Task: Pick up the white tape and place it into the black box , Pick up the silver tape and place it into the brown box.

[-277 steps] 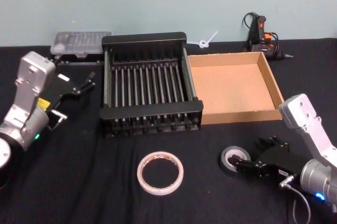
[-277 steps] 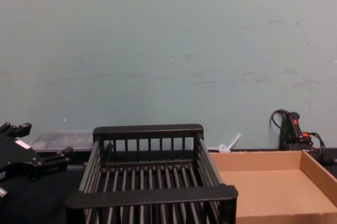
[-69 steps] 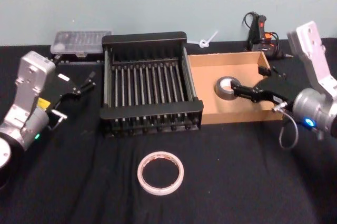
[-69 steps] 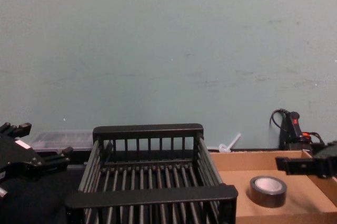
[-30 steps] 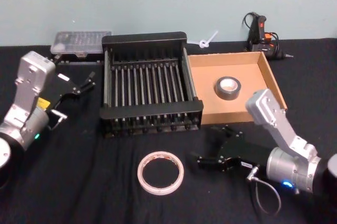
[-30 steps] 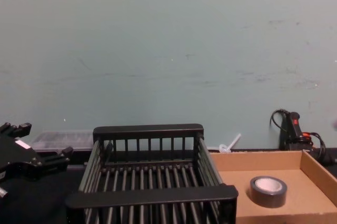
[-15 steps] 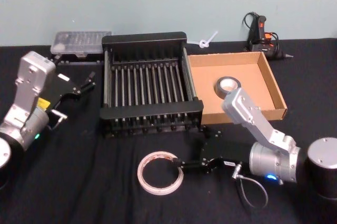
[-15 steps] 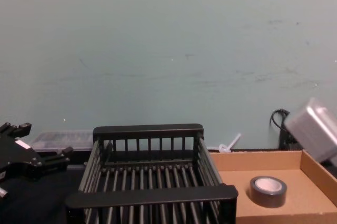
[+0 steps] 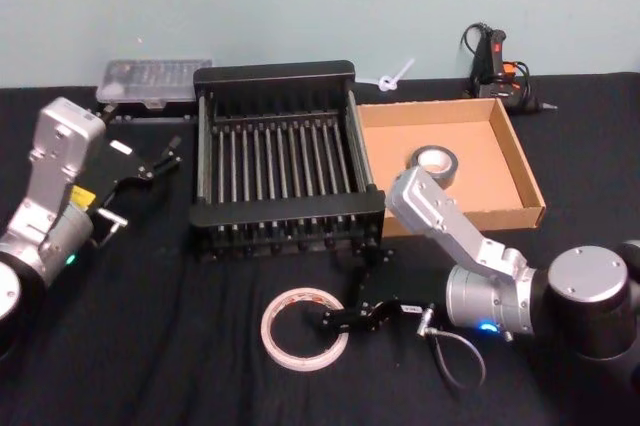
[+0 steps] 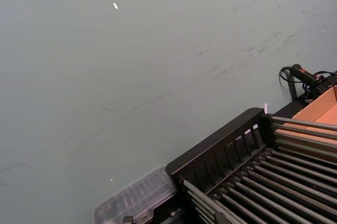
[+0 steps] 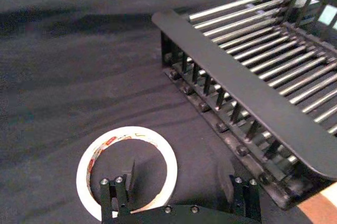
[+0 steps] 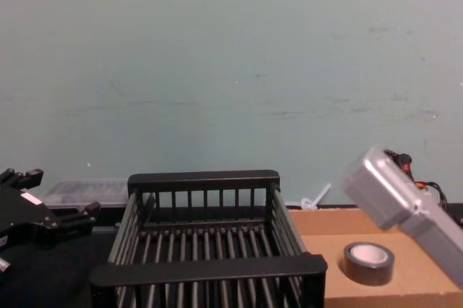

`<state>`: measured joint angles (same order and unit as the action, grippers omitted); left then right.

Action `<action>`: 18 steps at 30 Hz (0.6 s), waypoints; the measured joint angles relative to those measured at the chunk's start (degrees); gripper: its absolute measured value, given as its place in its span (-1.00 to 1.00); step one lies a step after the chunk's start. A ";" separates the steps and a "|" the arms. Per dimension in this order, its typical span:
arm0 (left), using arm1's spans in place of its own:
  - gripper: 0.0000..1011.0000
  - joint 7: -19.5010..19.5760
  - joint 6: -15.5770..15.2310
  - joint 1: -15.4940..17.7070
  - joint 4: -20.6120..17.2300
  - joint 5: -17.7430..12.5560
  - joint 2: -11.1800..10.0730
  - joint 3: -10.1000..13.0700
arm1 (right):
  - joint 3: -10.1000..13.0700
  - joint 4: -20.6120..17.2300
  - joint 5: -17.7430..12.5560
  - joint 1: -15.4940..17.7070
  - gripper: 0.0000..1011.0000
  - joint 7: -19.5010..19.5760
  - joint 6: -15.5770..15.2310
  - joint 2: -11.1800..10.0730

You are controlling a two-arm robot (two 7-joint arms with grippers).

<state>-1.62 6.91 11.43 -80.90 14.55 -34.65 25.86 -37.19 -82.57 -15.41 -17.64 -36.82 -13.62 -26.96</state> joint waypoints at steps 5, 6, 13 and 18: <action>0.98 0.00 0.00 0.00 0.00 0.00 0.00 0.00 | -1.08 1.20 0.01 -0.79 0.98 -0.12 -0.58 0.53; 0.98 0.00 0.00 0.00 0.00 0.00 0.00 0.00 | -1.22 1.34 0.01 -0.89 0.98 -0.13 -0.64 0.59; 0.98 0.00 0.00 0.00 0.00 0.00 0.00 0.00 | -2.12 2.18 -0.09 -1.42 0.98 -0.17 -1.04 0.96; 0.98 0.00 0.00 0.00 0.00 0.00 0.00 0.00 | -2.47 2.59 -0.20 -1.58 0.98 -0.12 -1.18 1.13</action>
<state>-1.62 6.91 11.43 -80.90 14.55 -34.65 25.86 -39.66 -79.98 -15.61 -19.22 -36.94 -14.81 -25.83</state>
